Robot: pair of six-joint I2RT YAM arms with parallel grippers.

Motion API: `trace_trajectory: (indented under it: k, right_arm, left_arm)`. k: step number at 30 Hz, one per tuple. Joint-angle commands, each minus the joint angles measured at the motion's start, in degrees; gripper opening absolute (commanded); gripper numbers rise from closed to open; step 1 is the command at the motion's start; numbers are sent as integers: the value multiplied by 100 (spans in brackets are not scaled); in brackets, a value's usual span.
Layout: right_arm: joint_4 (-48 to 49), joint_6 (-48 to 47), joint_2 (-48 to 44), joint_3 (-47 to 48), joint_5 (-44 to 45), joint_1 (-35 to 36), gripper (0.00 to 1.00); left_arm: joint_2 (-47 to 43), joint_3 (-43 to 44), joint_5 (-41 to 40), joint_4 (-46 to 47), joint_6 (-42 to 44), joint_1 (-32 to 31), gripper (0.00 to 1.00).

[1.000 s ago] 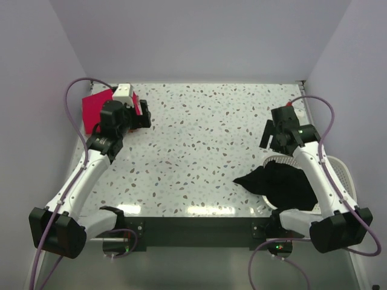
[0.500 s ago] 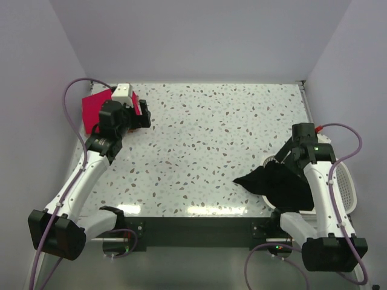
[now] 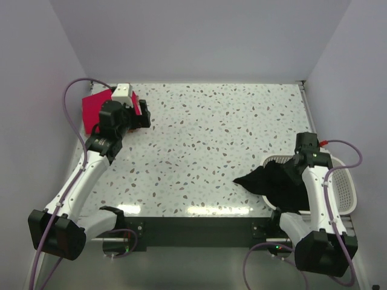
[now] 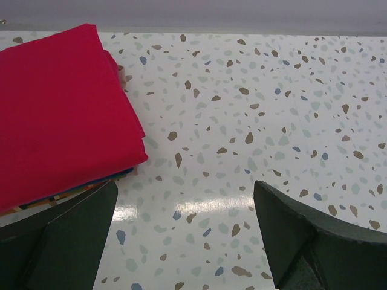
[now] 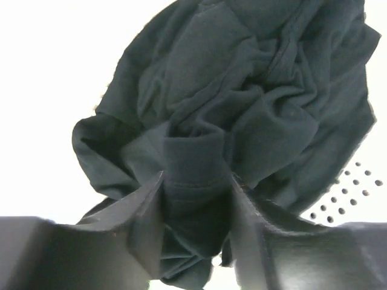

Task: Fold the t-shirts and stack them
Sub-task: Grab the tshirt from the pile, then move the tshirt to the center of the board

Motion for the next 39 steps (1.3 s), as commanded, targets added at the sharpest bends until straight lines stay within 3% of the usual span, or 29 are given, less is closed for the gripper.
trace_trajectory:
  k: [1, 3, 6, 12, 19, 24, 30, 39]
  right_arm:
    - [457, 190, -314, -125, 88, -61, 28]
    - [387, 199, -455, -125, 246, -61, 0]
    - [107, 59, -595, 164, 808, -61, 0]
    - [-150, -441, -877, 1926, 2204, -61, 0]
    - [298, -1391, -421, 3995, 2691, -52, 0]
    - [1044, -1550, -25, 4846, 1910, -44, 0]
    - [1063, -1541, 1126, 6500, 381, -44, 0]
    - [1547, -1717, 2021, 7686, -1227, 140, 0]
  left_arm:
    - [-130, 110, -101, 144, 14, -24, 100]
    - [-130, 110, -92, 144, 6, -15, 100]
    - [-139, 110, -101, 144, 5, -15, 100]
    - [-165, 110, -83, 144, -3, -15, 100]
    - [-200, 118, -118, 136, -21, -15, 100]
    - [-235, 101, -162, 144, -12, -15, 100]
    - [-271, 101, -215, 144, -3, -15, 100]
    - [-227, 92, -145, 162, -38, -6, 100]
